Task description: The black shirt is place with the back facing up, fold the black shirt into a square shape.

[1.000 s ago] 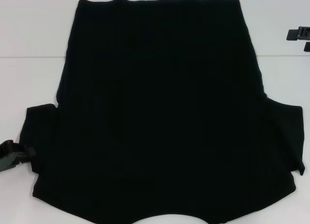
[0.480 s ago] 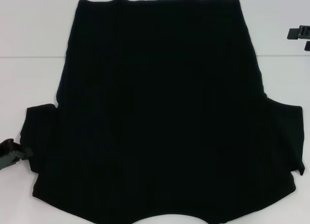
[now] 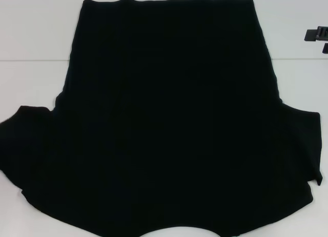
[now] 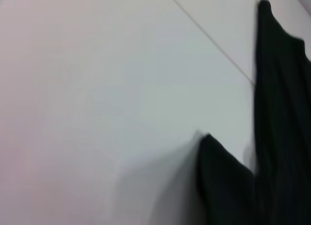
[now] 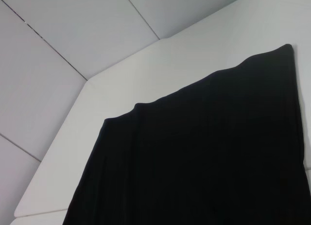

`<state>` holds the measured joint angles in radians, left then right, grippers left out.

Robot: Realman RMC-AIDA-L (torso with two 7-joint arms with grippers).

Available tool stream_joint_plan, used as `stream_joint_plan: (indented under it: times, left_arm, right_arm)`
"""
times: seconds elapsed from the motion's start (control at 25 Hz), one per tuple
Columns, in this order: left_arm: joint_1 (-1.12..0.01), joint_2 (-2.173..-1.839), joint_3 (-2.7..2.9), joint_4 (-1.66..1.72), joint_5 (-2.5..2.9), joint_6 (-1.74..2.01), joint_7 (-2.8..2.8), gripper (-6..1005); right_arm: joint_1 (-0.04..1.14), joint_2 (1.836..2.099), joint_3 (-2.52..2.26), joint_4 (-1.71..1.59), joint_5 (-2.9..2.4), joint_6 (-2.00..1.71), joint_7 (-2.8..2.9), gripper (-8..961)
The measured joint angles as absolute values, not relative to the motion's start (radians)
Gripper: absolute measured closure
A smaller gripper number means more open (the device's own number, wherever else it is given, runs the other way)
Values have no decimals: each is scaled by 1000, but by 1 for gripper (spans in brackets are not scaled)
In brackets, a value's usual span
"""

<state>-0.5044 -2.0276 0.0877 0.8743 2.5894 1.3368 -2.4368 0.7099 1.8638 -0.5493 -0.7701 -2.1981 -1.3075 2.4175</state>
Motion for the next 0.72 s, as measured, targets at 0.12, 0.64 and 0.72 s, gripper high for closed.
stream_joint_plan:
  times: [0.12, 0.64, 0.72]
  left_arm:
    - [-515, -2021, 86, 876, 2589, 1329, -2440, 992]
    - [-653, -1978, 171, 892, 2572, 1540, -2437, 993]
    - [-682, -1990, 241, 872, 2555, 1562, -2436, 990]
  right_arm:
    - [712, 1864, -545, -770, -2198, -1312, 2417, 73]
    - [712, 1864, -538, -769, -2197, -1339, 2418, 85]
    - [711, 1864, -538, -769, -2197, -1338, 2418, 87]
